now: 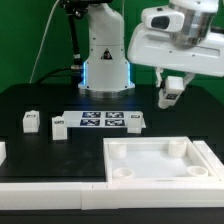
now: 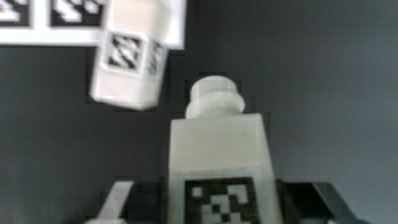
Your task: Assemble one leg
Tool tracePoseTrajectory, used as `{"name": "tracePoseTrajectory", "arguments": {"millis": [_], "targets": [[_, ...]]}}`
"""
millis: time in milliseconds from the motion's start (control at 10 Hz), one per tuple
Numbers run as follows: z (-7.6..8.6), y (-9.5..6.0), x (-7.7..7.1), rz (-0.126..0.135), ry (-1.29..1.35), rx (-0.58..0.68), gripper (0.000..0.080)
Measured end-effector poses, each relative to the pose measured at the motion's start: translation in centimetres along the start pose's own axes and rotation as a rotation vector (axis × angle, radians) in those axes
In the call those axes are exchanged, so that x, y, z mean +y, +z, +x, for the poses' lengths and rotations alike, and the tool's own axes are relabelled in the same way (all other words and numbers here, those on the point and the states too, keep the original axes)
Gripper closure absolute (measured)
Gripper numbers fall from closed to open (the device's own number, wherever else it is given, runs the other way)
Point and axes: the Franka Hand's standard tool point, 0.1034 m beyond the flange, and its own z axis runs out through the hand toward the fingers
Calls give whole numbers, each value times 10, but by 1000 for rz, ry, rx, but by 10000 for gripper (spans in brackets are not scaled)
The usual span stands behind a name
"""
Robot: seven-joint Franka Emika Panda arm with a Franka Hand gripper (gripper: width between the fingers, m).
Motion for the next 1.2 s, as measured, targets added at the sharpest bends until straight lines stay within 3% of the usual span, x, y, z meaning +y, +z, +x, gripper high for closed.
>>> {"name": "tracePoseTrajectory", "arguments": {"millis": [200, 300, 400, 500, 600, 700, 900, 1100, 1200], "targets": [[2, -3, -10, 37, -18, 146, 509], [0, -4, -20, 77, -18, 232, 509], [-3, 0, -15, 65, -40, 210, 509], [2, -1, -16, 85, -61, 231, 509], [12, 1, -11, 89, -92, 228, 509], [32, 0, -6, 102, -106, 211, 509], [75, 1, -9, 125, -113, 188, 509], [95, 2, -10, 149, -108, 190, 509], [92, 3, -11, 149, -112, 188, 509]]}}
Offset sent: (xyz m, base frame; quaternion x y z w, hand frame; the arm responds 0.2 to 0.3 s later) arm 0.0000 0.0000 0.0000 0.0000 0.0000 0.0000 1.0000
